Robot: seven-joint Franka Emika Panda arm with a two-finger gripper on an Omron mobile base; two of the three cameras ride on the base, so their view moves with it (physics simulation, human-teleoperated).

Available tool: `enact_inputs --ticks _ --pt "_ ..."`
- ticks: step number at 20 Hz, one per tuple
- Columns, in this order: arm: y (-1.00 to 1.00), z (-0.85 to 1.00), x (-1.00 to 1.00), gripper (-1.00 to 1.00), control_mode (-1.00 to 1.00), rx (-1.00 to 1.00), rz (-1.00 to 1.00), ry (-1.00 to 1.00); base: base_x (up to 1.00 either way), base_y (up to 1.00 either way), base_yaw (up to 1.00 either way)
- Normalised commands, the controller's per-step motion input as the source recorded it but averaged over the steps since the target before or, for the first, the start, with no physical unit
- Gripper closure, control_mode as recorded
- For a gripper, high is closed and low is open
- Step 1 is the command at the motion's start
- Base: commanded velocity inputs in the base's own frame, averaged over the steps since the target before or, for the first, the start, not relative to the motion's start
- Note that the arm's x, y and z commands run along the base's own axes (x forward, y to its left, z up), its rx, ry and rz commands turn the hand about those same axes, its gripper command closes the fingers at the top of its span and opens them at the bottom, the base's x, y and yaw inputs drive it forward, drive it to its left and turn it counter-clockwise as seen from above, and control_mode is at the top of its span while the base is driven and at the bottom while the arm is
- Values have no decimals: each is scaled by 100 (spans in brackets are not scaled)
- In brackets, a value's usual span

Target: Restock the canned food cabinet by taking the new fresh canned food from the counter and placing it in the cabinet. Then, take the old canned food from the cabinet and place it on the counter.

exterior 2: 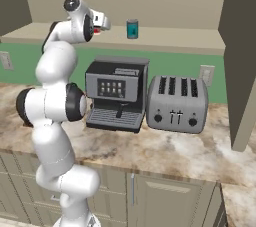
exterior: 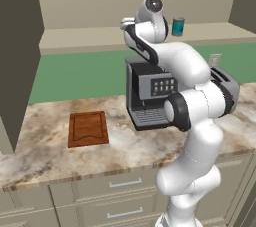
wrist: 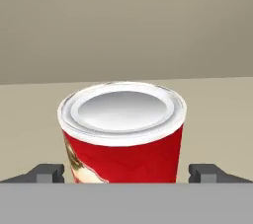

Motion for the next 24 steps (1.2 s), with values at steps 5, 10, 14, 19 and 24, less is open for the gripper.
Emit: enact_inputs --ticks 5,10,14,19,24 --pt "0 -3 17 100 -100 0 0 0 0 0 0" --pt "0 0 -42 100 -100 0 1 -1 0 0 0" --pt "14 3 -100 100 -100 0 12 -18 0 0 0" --pt "24 12 -100 100 -100 0 18 -25 0 0 0" --pt "13 6 -100 100 -100 1 17 -9 0 0 0"
